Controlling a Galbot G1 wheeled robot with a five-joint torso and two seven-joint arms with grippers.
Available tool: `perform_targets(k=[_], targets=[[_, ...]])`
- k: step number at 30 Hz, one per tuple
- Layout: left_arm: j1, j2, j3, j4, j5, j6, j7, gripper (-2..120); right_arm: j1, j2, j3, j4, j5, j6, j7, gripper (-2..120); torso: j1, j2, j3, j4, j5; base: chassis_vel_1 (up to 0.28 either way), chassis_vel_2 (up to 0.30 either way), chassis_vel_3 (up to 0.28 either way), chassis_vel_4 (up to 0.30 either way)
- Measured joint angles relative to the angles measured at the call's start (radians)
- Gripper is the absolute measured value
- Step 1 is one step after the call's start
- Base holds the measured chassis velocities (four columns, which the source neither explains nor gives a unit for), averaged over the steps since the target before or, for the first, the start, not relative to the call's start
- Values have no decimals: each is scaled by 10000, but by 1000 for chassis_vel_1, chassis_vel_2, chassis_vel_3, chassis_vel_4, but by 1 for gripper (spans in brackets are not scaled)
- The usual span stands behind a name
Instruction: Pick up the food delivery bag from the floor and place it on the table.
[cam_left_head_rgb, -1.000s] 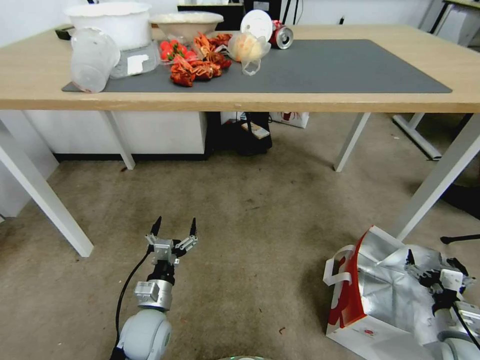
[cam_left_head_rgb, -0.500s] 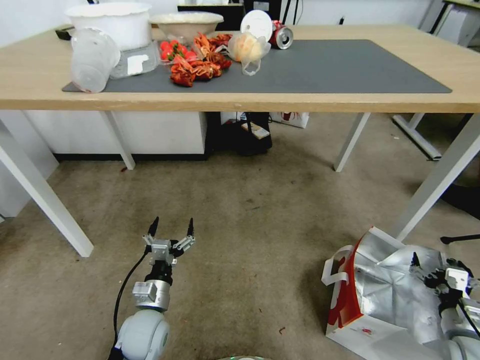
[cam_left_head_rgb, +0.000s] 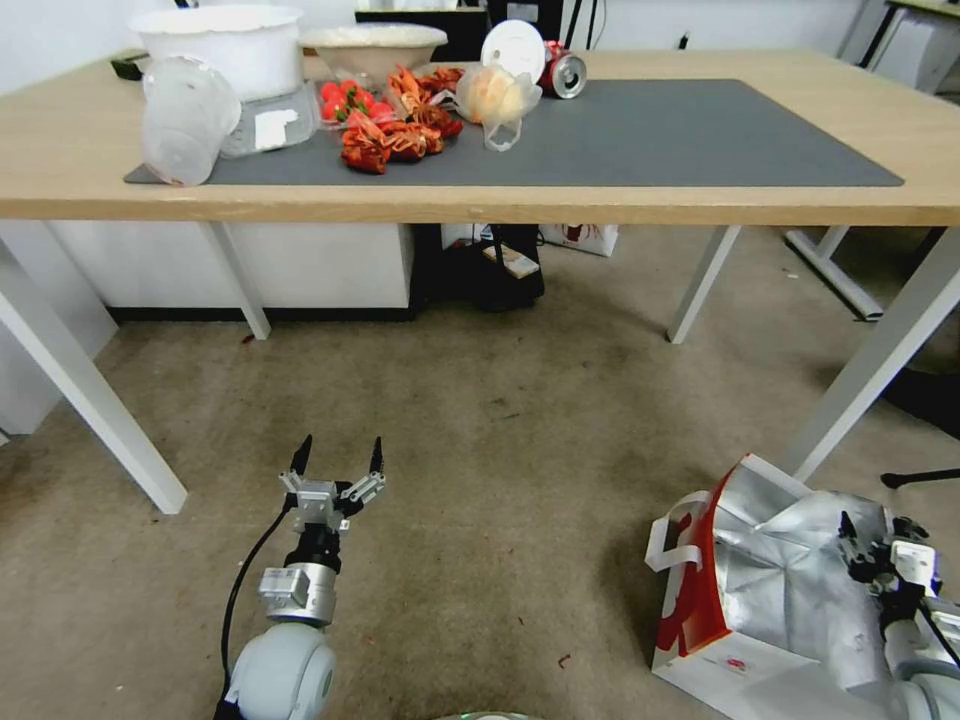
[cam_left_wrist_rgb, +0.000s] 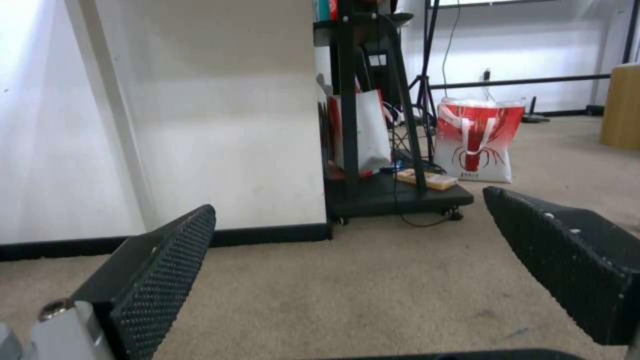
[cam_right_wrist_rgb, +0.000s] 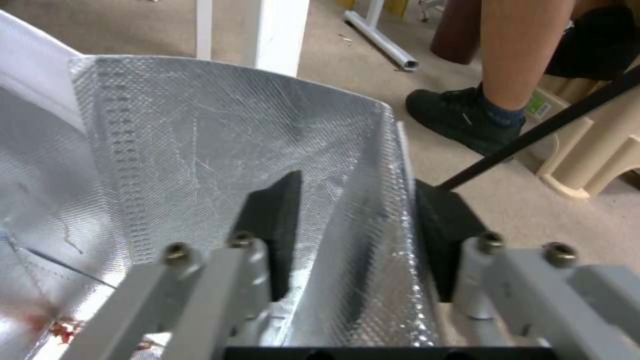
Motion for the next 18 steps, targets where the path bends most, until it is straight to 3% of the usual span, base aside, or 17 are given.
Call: perform_targets(k=[11, 15, 18], targets=[[28, -42, 0, -65, 35, -1, -4, 100, -32, -5, -25, 12, 117, 124, 8, 0, 0, 1, 0, 0, 0, 0, 0, 0, 0], [31, -42, -2, -69, 36, -1, -11, 100, -75, 0, -49, 93, 227, 174, 11, 0, 0, 1, 0, 0, 0, 0, 0, 0, 0], [-1, -55, 0, -30, 37, 8, -13, 100, -438, 27, -374, 808, 1132, 174, -12, 0, 0, 1, 0, 1, -1, 0, 0, 0, 0]])
